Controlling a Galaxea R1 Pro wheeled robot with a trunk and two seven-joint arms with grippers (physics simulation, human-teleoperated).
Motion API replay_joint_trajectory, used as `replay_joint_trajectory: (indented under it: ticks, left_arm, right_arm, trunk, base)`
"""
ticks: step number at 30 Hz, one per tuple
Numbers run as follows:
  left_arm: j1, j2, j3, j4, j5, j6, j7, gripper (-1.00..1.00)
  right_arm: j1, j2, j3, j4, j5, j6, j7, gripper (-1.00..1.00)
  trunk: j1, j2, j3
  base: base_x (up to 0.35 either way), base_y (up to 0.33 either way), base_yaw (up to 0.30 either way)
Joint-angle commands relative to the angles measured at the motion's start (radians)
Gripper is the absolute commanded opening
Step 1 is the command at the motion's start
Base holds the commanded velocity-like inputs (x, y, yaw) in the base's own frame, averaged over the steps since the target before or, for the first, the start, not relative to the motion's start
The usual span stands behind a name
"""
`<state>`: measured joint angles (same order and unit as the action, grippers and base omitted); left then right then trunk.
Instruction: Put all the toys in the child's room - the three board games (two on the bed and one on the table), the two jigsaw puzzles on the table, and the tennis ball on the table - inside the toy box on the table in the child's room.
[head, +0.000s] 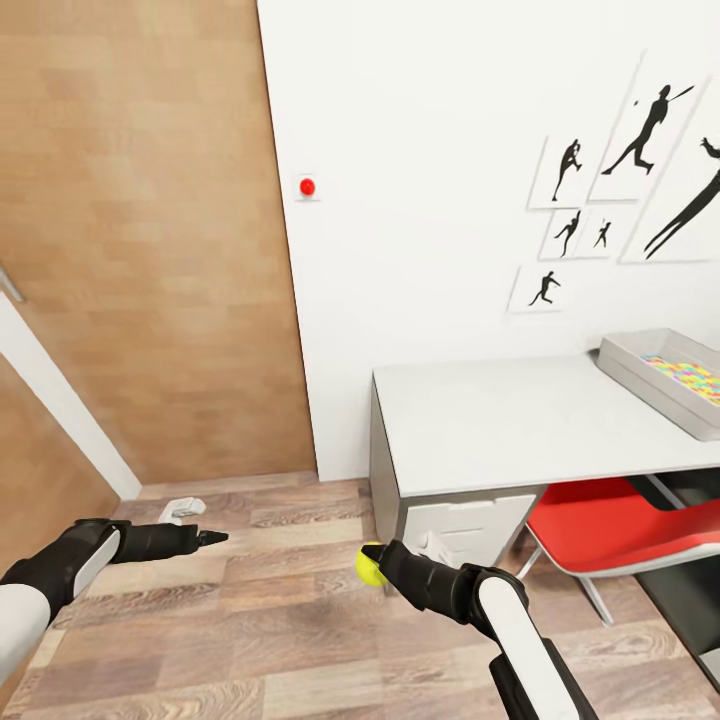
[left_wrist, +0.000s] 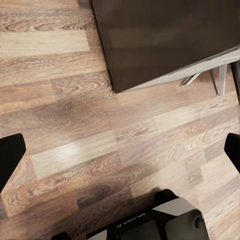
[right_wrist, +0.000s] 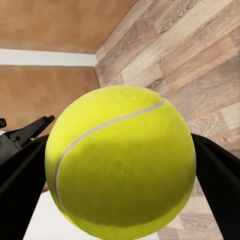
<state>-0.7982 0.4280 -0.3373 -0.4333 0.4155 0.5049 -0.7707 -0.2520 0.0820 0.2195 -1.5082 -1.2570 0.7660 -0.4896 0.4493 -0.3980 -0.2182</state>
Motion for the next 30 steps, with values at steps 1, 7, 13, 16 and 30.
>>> replay_joint_trajectory:
  ticks: [1, 7, 13, 16, 30]
  left_arm:
    - [-0.001, 0.001, -0.005, -0.001, 0.009, 0.008, 0.001, 1.00]
    - [-0.001, 0.001, -0.005, -0.001, 0.009, 0.008, 0.001, 1.00]
    - [-0.001, 0.001, -0.006, -0.001, 0.009, 0.007, 0.001, 1.00]
    - [-0.001, 0.001, -0.005, -0.001, 0.009, 0.007, 0.001, 1.00]
    - [-0.001, 0.001, -0.006, -0.001, 0.009, 0.007, 0.001, 1.00]
  right_arm:
    - [-0.001, 0.000, 0.000, -0.001, -0.009, 0.001, -0.010, -1.00]
    - [-0.001, 0.001, 0.009, -0.001, -0.008, 0.001, -0.010, -1.00]
    - [-0.001, 0.003, 0.030, 0.039, -0.007, 0.000, -0.010, -1.00]
    - [-0.001, 0.003, 0.031, 0.056, -0.007, 0.000, -0.010, -1.00]
    - [-0.001, 0.002, 0.032, 0.062, -0.007, -0.001, -0.011, -1.00]
  trunk:
    - [0.001, -0.002, 0.000]
    - [0.001, -0.002, 0.009]
    - [0.001, -0.002, 0.019]
    - [0.001, -0.002, 0.024]
    - [0.001, -0.002, 0.047]
  base:
    - [0.000, 0.000, 0.000]
    - [0.000, 0.000, 0.000]
    - [0.000, 0.000, 0.000]
    - [0.000, 0.000, 0.000]
    - [0.000, 0.000, 0.000]
